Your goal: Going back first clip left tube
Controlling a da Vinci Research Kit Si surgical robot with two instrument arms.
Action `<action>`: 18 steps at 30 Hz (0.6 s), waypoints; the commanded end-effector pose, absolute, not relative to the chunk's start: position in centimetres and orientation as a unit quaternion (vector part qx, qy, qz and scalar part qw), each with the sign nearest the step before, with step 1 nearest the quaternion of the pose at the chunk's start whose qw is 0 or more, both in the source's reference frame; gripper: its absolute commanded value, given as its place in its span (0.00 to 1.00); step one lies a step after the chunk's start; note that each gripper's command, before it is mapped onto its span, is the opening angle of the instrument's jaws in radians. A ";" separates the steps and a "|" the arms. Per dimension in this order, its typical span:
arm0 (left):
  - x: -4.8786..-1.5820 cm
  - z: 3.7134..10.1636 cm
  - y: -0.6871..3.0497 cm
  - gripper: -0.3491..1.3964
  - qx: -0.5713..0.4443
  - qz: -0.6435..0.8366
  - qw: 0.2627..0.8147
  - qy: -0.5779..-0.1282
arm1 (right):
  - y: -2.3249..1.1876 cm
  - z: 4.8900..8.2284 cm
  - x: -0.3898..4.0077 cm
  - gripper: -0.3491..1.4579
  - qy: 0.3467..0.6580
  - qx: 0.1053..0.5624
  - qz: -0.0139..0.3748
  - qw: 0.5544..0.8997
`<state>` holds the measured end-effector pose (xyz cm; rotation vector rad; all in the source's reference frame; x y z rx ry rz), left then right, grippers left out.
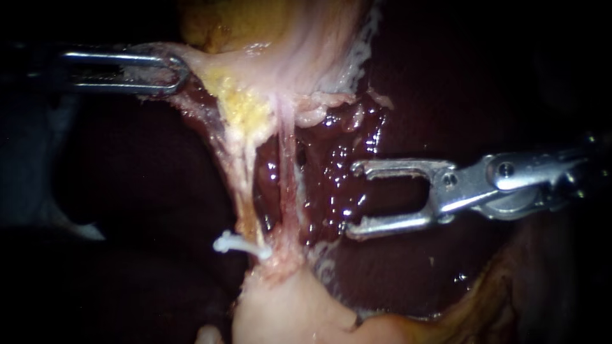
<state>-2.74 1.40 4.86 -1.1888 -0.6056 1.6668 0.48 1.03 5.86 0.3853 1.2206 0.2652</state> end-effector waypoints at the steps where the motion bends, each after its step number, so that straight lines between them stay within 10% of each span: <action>1: -2.74 4.87 1.40 0.00 -0.488 0.684 0.482 -0.248 | 1.03 5.87 0.47 0.47 0.568 0.179 0.122 0.794; 18: -3.06 5.30 1.21 0.00 -0.498 0.703 0.459 -0.216 | 1.02 5.87 0.45 0.47 0.568 0.179 0.122 0.794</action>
